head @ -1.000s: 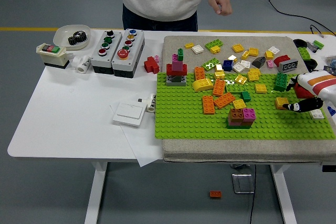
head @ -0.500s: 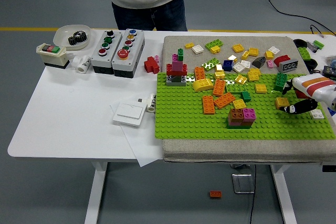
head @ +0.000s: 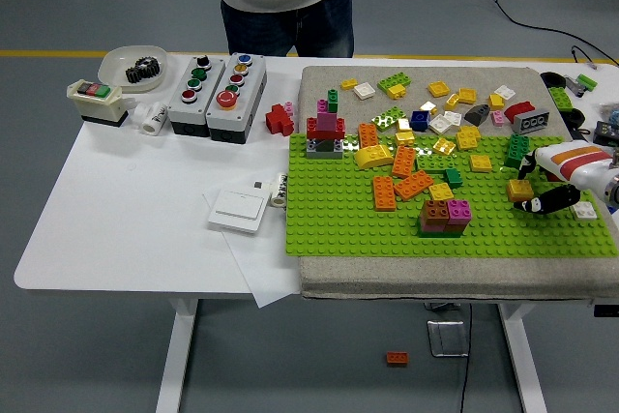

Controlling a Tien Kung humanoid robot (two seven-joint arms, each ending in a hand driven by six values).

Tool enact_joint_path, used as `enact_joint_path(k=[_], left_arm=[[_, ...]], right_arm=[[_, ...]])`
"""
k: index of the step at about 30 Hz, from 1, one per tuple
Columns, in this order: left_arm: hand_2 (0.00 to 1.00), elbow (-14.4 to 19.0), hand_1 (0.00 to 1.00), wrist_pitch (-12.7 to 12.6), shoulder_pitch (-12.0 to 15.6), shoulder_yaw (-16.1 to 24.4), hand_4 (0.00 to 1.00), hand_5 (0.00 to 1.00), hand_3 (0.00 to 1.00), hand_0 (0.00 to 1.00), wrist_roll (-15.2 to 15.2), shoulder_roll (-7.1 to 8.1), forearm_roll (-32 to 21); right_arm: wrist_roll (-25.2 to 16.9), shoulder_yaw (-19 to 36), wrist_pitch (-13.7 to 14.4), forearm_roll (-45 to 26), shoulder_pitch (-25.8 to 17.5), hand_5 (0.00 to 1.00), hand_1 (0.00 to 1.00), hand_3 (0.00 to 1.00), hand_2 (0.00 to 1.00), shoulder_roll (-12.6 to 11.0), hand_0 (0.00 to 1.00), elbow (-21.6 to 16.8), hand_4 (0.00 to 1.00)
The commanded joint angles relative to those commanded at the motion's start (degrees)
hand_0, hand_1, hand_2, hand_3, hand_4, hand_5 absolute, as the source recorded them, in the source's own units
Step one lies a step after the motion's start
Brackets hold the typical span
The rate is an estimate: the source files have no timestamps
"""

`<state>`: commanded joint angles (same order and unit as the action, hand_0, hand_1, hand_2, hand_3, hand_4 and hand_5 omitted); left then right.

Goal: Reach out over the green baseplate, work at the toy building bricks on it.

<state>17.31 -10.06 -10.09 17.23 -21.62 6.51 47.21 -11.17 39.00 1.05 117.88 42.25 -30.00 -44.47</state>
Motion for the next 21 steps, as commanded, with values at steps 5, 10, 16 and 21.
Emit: enact_joint_path(k=[5,10,16,21], left_arm=[[0.768,0.0,0.776,0.0,-0.1,0.0,0.658,0.667,0.594,0.789,0.0,0.01,0.0],[0.768,0.1,0.776,0.0,-0.1,0.0,0.659,0.667,0.593,0.791,0.0,0.01,0.0],[0.768,0.1,0.776,0.0,-0.1,0.1,0.658,0.667,0.593,0.791,-0.1,0.01,0.2],[0.768,0.1,0.777,0.1,0.0,0.3,0.658,0.667,0.593,0.792,-0.2,0.01,0.6]], right_arm=[[-0.1,-0.5,0.0,-0.1,0.3,0.539,0.653,0.649,0.696,0.3,0.679,0.5,0.868],[-0.4,-0.8,0.7,0.1,0.2,0.557,0.651,0.631,0.691,0.6,0.68,0.9,0.861],[-0.6,-0.9,1.5,0.8,0.1,0.603,0.634,0.575,0.666,0.7,0.664,1.1,0.826],[-0.8,-1.1,2.5,1.9,0.0,0.618,0.62,0.562,0.655,0.8,0.652,1.1,0.801]])
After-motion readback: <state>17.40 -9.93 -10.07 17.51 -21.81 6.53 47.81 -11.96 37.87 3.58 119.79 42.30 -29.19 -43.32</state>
